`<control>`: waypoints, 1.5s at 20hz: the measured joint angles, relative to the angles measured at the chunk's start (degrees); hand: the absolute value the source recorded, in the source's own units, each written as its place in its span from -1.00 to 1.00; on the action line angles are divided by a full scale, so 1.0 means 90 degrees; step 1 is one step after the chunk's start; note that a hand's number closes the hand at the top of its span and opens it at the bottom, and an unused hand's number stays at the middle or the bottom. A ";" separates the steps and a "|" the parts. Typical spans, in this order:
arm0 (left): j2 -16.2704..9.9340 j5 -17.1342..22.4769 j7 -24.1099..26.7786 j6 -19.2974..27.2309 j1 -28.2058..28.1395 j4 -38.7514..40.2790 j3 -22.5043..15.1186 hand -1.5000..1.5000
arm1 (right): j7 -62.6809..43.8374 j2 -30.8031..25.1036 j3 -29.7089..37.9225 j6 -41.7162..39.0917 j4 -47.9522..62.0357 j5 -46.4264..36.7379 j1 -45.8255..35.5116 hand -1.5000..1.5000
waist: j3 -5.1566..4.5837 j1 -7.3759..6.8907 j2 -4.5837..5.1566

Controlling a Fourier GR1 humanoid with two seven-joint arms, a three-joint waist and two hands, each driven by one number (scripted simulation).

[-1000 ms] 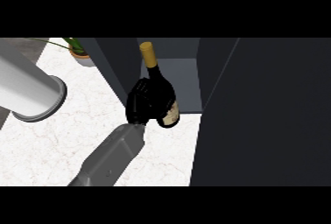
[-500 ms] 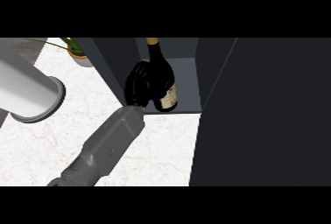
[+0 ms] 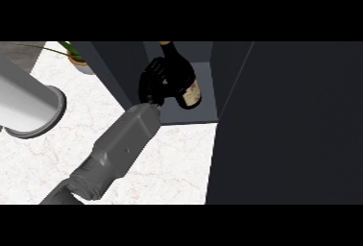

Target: Pick up the wine, place it into the cabinet and close the cabinet

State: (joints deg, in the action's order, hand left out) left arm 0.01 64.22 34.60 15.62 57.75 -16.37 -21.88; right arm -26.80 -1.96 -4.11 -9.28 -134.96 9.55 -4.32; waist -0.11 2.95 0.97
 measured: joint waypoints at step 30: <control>-0.0001 0.1445 0.0572 0.0470 -0.0376 -0.0616 -0.1140 -1.00 | 0.0258 0.0123 -0.0365 -0.0107 0.0414 -0.0065 -0.0309 -1.00 | -0.0002 0.0550 0.0095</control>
State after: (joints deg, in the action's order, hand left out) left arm 0.00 77.23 39.75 19.85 54.37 -21.91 -32.14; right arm -24.48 -0.86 -7.40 -10.24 -131.24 8.96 -7.10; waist -0.13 7.90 1.82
